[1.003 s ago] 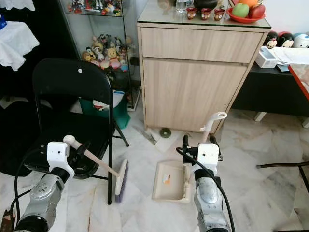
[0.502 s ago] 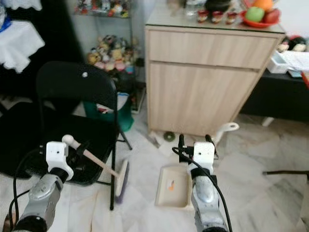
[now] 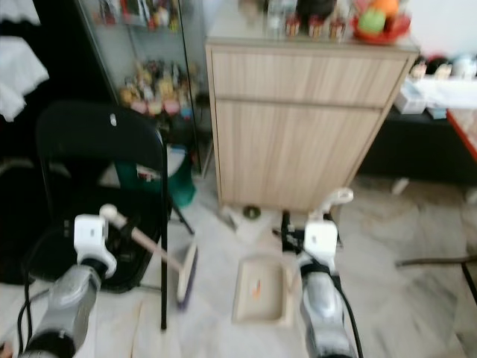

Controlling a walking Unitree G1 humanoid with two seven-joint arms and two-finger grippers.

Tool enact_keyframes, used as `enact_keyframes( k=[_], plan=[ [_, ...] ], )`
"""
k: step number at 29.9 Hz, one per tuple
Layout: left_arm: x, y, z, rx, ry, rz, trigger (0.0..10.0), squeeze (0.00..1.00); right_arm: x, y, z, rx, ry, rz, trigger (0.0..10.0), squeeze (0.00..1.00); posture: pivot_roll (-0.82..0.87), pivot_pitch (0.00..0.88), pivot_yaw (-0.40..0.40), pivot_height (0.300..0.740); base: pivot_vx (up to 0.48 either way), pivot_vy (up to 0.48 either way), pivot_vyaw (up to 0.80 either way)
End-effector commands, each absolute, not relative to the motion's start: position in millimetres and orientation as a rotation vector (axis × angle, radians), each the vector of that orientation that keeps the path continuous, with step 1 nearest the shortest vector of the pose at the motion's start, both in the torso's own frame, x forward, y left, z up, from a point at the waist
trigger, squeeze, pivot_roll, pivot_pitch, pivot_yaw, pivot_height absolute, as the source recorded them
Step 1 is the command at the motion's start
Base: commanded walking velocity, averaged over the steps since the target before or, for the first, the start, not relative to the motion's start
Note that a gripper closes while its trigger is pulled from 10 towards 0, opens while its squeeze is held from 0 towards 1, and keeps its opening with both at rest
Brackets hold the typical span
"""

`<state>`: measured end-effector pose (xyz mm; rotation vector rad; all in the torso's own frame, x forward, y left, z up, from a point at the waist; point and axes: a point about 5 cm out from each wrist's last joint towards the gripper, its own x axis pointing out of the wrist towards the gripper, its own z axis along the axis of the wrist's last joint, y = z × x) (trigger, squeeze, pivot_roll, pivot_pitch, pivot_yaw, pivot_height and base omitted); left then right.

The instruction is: Sweep floor

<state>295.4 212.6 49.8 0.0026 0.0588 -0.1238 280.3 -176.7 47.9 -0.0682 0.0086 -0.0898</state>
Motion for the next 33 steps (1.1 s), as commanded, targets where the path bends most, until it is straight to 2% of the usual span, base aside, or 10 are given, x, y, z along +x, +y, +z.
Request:
enact_keyframes(
  k=[1, 21, 33],
  plan=[
    [296.0, 214.8, 51.8, 0.012, 0.051, -0.122, 10.0, 0.00, 280.8, -173.6, 47.2, -0.062, 0.011, -0.082, 10.0, 0.00, -0.07, 0.074, -0.010, 0.740, 0.000, 0.000, 0.00],
    [296.5, 213.2, 51.7, 0.008, 0.052, -0.127, 10.0, 0.00, 280.3, -173.1, 46.5, -0.061, 0.014, -0.081, 10.0, 0.00, -0.07, 0.078, -0.009, 0.740, 0.000, 0.000, 0.00],
    [296.2, 213.8, 51.9, 0.009, 0.050, -0.127, 10.0, 0.00, 279.9, -172.3, 45.9, -0.060, 0.016, -0.079, 10.0, 0.00, -0.07, 0.082, -0.008, 0.740, 0.260, 0.000, 0.00]
  ],
)
